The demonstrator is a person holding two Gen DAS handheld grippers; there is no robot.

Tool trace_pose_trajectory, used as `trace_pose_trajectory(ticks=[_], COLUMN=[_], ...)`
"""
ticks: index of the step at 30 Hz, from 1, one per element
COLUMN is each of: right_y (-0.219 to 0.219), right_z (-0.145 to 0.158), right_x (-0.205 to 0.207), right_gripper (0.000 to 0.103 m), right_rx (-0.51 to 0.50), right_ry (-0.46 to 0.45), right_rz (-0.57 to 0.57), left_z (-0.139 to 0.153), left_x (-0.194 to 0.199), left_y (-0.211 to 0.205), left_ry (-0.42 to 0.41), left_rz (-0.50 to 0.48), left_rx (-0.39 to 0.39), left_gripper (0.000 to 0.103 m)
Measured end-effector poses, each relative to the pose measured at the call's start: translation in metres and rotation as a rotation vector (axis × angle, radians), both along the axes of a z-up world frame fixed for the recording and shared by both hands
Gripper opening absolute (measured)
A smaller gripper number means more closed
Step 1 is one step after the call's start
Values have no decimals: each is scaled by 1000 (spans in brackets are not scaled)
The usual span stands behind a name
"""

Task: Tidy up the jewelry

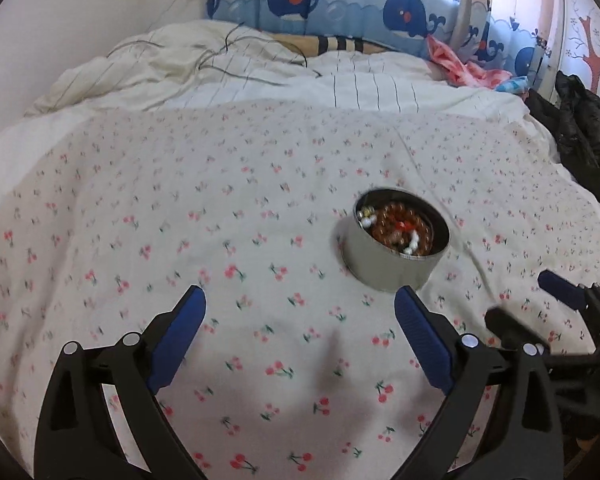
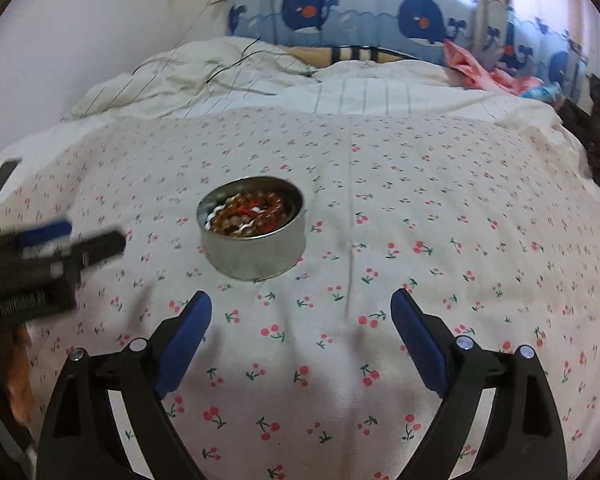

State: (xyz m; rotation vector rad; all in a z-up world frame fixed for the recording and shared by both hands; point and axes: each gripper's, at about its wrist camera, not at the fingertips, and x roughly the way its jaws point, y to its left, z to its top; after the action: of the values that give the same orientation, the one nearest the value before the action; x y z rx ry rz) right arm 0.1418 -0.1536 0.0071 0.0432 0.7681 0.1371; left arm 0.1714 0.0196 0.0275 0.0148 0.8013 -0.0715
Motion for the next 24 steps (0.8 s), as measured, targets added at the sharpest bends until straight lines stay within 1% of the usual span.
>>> trace_pose_trajectory(ticks=[3, 5, 10, 24], right_y=[-3, -6, -6, -3], right_z=[0, 1, 1, 1], right_x=[-2, -3, -4, -5], right_gripper=[88, 89, 89, 91], right_rx=[-2, -10, -15, -18], right_ry=[-3, -14, -12, -11], right_rz=[-21, -32, -31, -19], left_z=[-2, -2, -6, -6], left_x=[-2, -4, 0, 1], left_y=[-9, -13, -16, -15], left_ry=[-12, -18, 2, 6], left_rz=[-24, -36, -47, -45], left_rx=[41, 47, 34, 21], left_gripper=[92, 92, 92, 94])
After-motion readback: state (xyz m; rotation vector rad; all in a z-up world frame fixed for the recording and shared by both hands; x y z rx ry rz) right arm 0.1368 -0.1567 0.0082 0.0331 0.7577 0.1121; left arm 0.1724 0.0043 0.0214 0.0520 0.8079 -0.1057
